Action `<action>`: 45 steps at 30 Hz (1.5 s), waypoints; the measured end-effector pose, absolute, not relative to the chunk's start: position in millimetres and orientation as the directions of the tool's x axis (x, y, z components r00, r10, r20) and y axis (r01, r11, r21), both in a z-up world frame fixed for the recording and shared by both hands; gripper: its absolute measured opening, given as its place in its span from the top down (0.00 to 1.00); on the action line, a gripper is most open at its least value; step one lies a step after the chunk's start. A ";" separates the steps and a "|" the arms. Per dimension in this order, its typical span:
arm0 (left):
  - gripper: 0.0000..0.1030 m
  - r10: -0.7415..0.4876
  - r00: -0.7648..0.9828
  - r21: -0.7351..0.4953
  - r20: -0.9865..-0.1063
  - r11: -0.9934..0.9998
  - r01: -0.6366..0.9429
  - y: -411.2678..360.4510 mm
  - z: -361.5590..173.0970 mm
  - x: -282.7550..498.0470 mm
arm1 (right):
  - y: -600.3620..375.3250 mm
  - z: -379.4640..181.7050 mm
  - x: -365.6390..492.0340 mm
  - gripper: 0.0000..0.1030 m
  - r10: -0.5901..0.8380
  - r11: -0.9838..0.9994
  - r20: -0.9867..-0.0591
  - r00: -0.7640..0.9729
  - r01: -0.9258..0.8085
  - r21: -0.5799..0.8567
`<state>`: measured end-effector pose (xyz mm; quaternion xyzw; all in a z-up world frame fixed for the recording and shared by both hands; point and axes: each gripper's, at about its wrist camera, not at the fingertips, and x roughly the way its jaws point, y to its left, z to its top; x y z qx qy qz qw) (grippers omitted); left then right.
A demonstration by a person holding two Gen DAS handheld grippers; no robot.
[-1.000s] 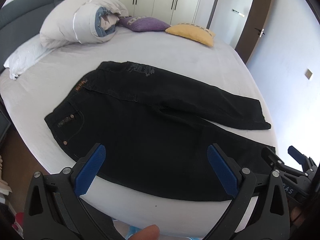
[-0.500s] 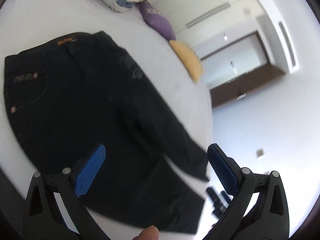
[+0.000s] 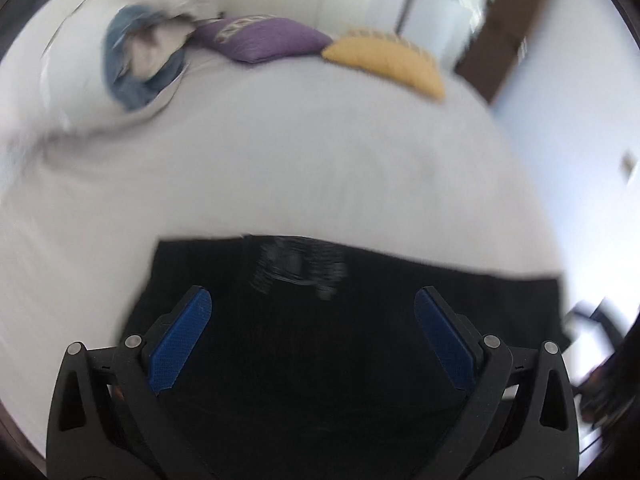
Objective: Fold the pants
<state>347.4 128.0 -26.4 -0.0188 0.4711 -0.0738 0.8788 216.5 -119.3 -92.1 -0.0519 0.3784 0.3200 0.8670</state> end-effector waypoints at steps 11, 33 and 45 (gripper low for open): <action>0.11 0.083 0.447 0.339 -0.891 0.775 0.532 123.7 -155.7 440.2 | -120.8 -136.1 302.0 0.17 0.586 0.668 -0.732 0.347 -0.719 0.194; 0.87 -0.057 0.343 0.153 -0.937 0.819 0.553 159.6 -178.9 483.0 | -90.3 -171.2 348.1 0.40 0.586 0.607 -0.769 0.255 -0.767 0.208; 0.89 -0.104 0.530 0.222 -0.842 0.828 0.515 162.4 -121.4 406.8 | -37.0 -190.2 394.1 0.52 0.486 0.590 -0.846 0.220 -0.796 0.132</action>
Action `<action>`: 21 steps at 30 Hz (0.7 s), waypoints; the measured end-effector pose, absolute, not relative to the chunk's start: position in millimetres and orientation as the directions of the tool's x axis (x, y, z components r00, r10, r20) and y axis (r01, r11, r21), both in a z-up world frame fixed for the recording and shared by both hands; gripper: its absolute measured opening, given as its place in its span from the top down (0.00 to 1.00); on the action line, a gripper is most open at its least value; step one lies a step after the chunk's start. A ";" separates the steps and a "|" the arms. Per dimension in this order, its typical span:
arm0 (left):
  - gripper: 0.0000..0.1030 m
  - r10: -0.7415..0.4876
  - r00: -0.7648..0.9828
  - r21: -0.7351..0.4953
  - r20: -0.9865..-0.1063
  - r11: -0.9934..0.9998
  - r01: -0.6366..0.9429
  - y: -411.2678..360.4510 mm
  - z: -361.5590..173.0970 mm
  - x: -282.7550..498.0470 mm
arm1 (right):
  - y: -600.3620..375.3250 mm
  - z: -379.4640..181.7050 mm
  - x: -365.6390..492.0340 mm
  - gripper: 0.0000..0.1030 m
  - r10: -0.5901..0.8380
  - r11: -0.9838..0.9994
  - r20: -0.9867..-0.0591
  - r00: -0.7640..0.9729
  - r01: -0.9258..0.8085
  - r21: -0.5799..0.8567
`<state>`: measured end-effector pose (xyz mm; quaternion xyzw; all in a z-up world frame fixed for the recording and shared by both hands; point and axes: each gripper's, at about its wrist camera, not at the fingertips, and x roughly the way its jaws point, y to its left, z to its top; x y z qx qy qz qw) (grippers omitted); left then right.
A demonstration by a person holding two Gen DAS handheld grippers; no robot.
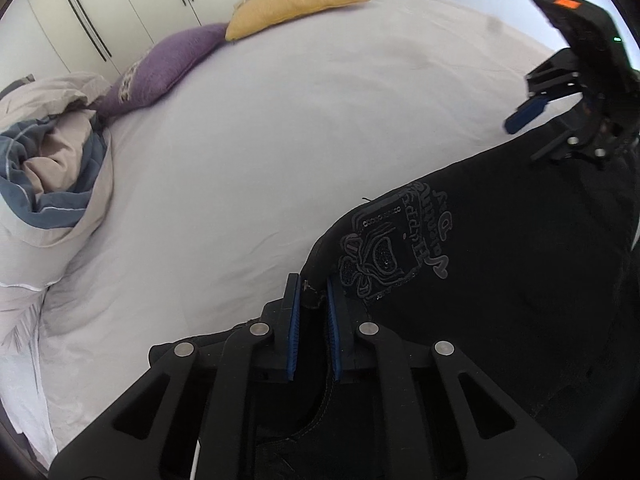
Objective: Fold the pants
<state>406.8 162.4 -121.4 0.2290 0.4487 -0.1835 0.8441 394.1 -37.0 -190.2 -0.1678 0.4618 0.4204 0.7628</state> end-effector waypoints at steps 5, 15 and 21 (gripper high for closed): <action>0.89 -0.119 0.554 0.229 -0.824 0.824 0.519 161.3 -108.7 385.3 | -23.3 -203.2 407.0 0.52 0.446 0.601 -0.872 0.204 -0.790 0.123; 0.89 -0.133 0.564 0.222 -0.815 0.827 0.516 157.9 -103.8 375.1 | -15.8 -202.4 396.2 0.95 0.425 0.575 -0.886 0.184 -0.811 0.108; 0.90 -0.143 0.582 0.217 -0.801 0.836 0.503 156.7 -91.1 358.1 | -13.6 -186.2 376.6 0.96 0.432 0.582 -0.869 0.243 -0.811 0.062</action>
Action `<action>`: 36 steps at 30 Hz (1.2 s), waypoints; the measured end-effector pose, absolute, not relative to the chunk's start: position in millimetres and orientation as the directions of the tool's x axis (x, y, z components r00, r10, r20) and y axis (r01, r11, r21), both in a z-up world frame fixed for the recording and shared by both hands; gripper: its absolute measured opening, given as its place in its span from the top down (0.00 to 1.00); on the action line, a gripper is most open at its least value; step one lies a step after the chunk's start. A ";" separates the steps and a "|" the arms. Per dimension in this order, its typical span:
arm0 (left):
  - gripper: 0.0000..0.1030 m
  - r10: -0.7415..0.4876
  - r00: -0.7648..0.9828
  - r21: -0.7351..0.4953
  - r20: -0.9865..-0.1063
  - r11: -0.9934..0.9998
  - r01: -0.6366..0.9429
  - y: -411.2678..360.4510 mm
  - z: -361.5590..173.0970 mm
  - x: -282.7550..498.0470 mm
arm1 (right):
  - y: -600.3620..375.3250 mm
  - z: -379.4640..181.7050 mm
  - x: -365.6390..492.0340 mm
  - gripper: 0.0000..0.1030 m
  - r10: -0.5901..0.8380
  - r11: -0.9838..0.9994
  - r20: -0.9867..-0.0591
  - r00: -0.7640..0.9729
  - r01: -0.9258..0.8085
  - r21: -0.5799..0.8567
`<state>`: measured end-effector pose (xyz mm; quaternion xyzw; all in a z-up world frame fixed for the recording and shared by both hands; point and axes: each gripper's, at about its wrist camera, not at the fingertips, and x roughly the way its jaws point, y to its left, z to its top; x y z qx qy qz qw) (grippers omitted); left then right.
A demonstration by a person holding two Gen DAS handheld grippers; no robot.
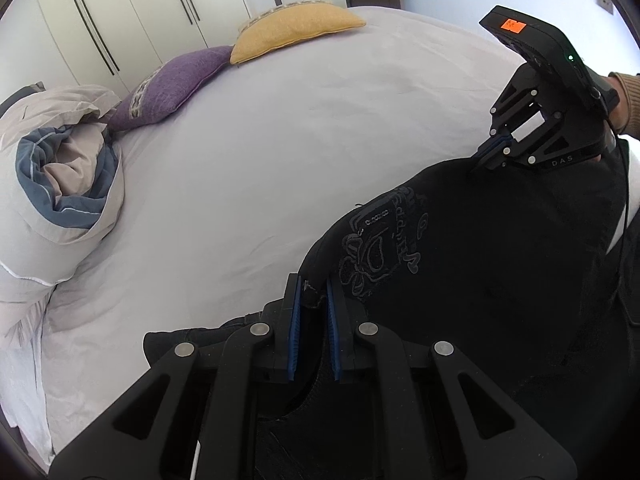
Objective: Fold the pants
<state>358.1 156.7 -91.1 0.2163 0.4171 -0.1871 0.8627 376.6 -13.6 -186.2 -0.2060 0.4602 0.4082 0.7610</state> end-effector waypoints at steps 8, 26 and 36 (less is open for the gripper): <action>0.90 -0.139 0.602 0.226 -0.786 0.842 0.489 159.9 -71.1 317.8 | 11.0 -165.9 343.5 0.96 0.457 0.559 -0.848 0.268 -0.828 0.040; 0.92 -0.035 0.593 0.313 -0.805 0.823 0.473 187.3 -106.1 127.4 | 45.3 -169.7 119.3 0.97 0.273 0.186 -0.834 0.479 -0.877 -0.443; 0.92 0.064 0.604 0.405 -0.794 0.797 0.448 180.8 -156.0 32.9 | 66.9 -209.6 39.2 0.97 0.219 0.038 -0.836 0.502 -0.861 -0.507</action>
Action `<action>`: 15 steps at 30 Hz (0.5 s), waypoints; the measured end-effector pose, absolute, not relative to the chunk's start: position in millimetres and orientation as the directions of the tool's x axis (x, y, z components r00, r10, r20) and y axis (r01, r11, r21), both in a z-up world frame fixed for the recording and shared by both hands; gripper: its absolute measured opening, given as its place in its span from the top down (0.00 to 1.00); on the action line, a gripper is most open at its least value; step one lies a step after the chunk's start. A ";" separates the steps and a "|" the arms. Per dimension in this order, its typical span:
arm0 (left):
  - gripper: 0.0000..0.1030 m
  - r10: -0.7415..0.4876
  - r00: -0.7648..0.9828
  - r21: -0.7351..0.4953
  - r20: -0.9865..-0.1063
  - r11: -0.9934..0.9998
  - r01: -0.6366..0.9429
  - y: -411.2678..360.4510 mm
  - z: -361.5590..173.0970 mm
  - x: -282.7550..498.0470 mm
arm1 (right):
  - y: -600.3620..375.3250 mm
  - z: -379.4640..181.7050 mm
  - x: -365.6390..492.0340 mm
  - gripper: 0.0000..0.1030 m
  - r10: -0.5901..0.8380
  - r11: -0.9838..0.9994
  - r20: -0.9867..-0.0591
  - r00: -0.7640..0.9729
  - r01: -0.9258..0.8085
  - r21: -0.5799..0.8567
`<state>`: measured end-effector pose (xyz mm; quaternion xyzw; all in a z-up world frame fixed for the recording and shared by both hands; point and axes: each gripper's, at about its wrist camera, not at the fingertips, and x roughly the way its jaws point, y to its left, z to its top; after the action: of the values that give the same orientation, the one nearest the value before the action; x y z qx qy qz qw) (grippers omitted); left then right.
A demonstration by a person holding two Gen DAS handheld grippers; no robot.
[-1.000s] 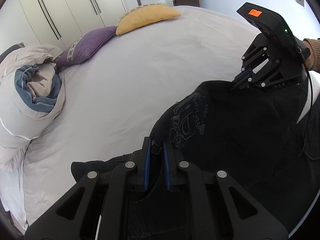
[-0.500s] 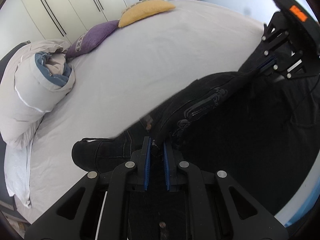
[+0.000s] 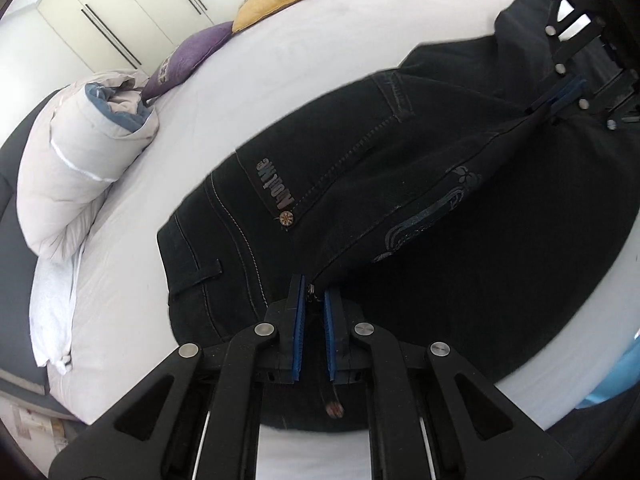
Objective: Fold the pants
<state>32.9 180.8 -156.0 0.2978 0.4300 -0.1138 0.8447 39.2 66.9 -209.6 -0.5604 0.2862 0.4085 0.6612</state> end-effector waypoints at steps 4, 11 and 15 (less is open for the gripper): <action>0.92 0.090 0.603 0.414 -0.792 0.806 0.423 186.5 -172.7 5.9 | 75.8 -214.7 15.0 0.97 0.217 -0.032 -0.841 0.495 -0.858 -0.513; 0.93 0.100 0.603 0.412 -0.791 0.816 0.405 199.9 -184.7 -32.5 | 93.7 -223.1 -9.3 0.97 0.212 -0.095 -0.853 0.476 -0.859 -0.503; 0.93 0.093 0.603 0.402 -0.792 0.823 0.401 204.7 -189.9 -54.7 | 100.5 -222.3 -6.0 0.97 0.207 -0.093 -0.854 0.477 -0.860 -0.502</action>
<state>-54.7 204.7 -189.9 0.2834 0.4362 -0.0905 0.8493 -6.0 100.5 -222.3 -0.5991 0.2724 0.4331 0.6159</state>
